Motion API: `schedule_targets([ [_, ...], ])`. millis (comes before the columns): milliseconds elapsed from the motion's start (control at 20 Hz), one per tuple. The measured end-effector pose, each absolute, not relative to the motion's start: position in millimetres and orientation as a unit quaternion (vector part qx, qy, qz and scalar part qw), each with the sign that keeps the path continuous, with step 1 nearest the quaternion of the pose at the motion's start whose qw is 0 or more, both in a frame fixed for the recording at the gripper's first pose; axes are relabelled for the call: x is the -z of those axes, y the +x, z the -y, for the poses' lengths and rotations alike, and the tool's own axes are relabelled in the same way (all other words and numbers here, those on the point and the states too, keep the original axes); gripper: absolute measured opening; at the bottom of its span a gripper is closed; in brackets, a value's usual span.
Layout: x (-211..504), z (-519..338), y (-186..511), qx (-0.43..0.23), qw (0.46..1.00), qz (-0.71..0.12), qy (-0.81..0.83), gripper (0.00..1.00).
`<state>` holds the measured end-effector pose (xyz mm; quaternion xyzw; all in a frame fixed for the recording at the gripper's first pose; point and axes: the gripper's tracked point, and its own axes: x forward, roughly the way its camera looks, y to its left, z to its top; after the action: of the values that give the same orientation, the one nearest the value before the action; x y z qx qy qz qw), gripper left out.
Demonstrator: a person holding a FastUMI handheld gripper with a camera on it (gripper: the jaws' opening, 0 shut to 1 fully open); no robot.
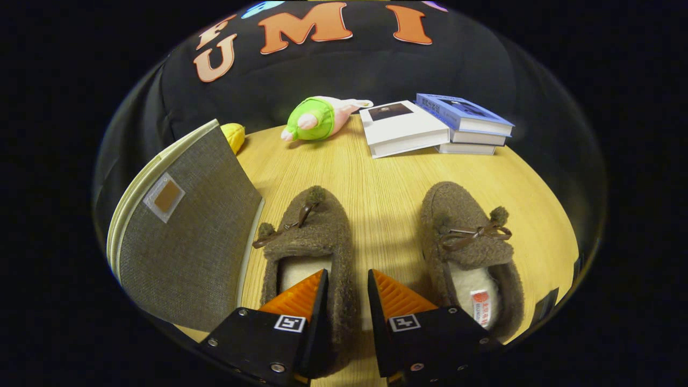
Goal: Open the storage box then place both shoes into the box .Put the left shoe in first, then the right shoe, with the right side of both shoes facing outward in a uniform manner.
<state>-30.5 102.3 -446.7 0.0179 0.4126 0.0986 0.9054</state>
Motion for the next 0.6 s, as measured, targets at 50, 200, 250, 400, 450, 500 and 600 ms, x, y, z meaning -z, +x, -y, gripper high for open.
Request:
schedule_targets([
  [50,447.1,-103.4,-29.8,-0.099,0.905,-0.413,0.022,0.39],
  [200,449.8,-106.0,-33.1,-0.101,0.902,-0.419,0.021,0.32],
  [250,450.6,-106.7,-33.9,-0.103,0.901,-0.421,0.028,0.32],
  [400,448.9,-109.4,-33.5,-0.099,0.903,-0.414,0.068,0.13],
  [450,447.9,-108.0,-33.3,-0.093,0.905,-0.408,0.075,0.07],
  [500,448.3,-107.8,-34.4,-0.084,0.906,-0.407,0.081,0.03],
  [600,443.9,-108.4,-34.4,-0.073,0.902,-0.413,0.101,0.0],
])
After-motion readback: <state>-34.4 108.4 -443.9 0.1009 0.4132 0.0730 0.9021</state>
